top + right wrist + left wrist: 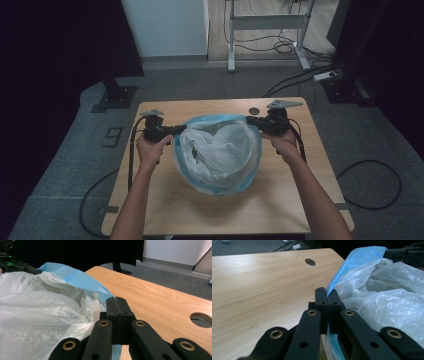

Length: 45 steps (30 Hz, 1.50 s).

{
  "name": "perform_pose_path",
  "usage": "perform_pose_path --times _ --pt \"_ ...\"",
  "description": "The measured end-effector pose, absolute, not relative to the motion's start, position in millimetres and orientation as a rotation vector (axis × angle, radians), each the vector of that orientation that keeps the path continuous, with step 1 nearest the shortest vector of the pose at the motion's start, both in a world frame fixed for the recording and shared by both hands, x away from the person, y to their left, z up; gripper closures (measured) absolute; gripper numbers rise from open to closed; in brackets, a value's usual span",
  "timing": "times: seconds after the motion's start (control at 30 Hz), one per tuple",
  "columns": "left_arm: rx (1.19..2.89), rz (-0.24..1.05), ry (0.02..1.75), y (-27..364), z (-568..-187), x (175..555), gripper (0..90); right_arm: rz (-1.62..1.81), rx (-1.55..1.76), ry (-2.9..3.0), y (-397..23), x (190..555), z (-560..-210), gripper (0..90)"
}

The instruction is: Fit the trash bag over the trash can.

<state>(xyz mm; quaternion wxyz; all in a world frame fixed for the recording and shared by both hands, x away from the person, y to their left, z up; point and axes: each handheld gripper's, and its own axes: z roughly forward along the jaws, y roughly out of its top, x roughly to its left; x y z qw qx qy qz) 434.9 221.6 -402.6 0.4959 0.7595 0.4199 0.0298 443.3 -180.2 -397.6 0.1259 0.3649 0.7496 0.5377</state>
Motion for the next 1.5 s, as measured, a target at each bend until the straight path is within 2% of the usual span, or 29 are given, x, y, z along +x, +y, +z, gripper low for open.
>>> perform_pose_path --times 0.57,0.67,1.13,1.2,1.37,1.5 --pt "1.923 0.056 1.069 210.0 -410.7 439.3 89.7 1.503 1.184 2.239 -171.6 454.6 -426.7 89.2" --pt "1.947 0.065 1.085 210.2 -414.5 440.1 89.7 1.393 1.231 2.262 -172.0 458.1 -434.8 89.2" --pt "1.955 0.045 1.081 212.0 -431.3 430.8 87.9 1.402 1.252 2.274 -176.8 447.8 -462.9 89.0" --pt "1.942 0.064 1.070 213.1 -429.1 429.3 84.3 1.419 1.261 2.246 -178.0 446.8 -462.6 87.2" --pt "1.906 0.199 1.054 218.5 -416.8 423.1 57.9 1.448 1.280 2.116 -189.5 444.0 -451.0 67.3" --pt "1.879 0.218 1.061 224.8 -410.0 422.0 43.8 1.476 1.284 2.076 -198.2 440.9 -442.3 60.9"
